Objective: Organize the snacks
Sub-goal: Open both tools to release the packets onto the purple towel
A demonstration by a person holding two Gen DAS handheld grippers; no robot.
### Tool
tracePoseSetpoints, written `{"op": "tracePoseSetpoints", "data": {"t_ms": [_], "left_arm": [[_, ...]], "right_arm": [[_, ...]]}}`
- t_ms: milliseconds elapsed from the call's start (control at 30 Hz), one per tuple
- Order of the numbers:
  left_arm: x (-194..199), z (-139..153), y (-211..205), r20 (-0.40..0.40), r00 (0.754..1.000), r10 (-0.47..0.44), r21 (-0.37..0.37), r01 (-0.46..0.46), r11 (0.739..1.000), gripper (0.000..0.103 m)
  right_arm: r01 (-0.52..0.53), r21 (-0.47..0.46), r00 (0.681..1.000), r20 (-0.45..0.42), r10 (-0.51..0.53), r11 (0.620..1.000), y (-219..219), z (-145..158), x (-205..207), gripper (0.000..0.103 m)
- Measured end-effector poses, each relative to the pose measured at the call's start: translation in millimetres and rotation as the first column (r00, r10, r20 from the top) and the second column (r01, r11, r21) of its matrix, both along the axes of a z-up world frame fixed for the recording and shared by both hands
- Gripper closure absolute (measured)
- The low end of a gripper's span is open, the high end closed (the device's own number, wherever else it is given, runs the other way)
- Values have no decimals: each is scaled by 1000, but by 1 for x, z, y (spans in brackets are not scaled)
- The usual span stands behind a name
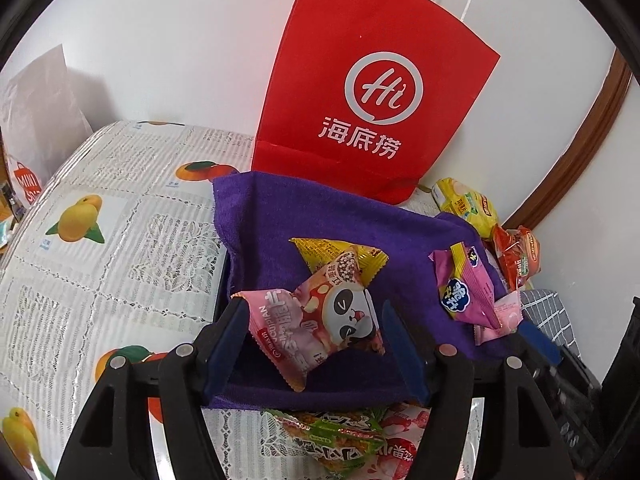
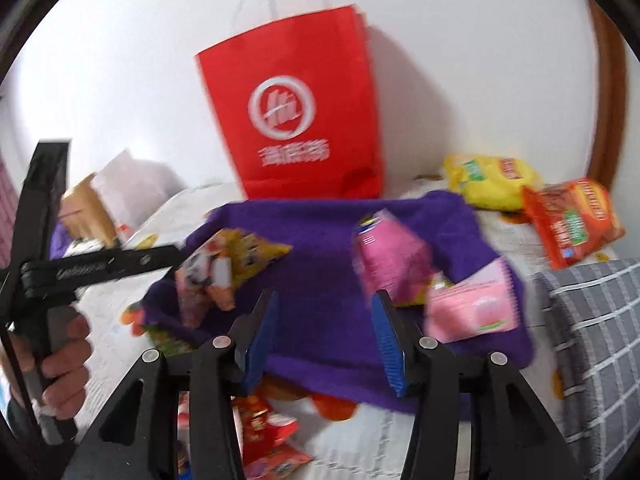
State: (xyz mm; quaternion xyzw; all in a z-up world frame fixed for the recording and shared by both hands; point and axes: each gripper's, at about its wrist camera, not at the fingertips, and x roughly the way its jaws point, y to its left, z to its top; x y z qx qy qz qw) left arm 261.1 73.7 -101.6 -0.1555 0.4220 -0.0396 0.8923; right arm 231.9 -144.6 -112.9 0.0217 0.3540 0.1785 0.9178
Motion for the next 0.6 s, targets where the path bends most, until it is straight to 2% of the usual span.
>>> {"op": "tracePoseSetpoints", "data": {"t_ms": [100, 200, 333, 467, 567, 600], "left_arm": [[-2, 1, 0, 1, 1000, -5, -3, 5, 1000, 36], [-5, 3, 0, 8, 1000, -5, -5, 5, 1000, 36], [-7, 6, 1, 16, 1000, -9, -22, 10, 1000, 36], [-7, 8, 0, 17, 1000, -22, -37, 22, 999, 36], [-7, 9, 0, 19, 1000, -21, -34, 22, 999, 36], [-7, 9, 0, 20, 1000, -20, -34, 20, 999, 36]], "right_arm": [[-33, -20, 999, -23, 32, 999, 12, -6, -5, 55], [-85, 6, 995, -55, 85, 996, 20, -12, -13, 55], [-182, 87, 975, -111, 191, 979, 34, -23, -22, 44], [-210, 14, 970, -125, 210, 978, 53, -31, -27, 43], [-227, -7, 964, -142, 224, 974, 61, -36, -28, 44], [-236, -15, 962, -147, 231, 972, 64, -38, -29, 50]]}}
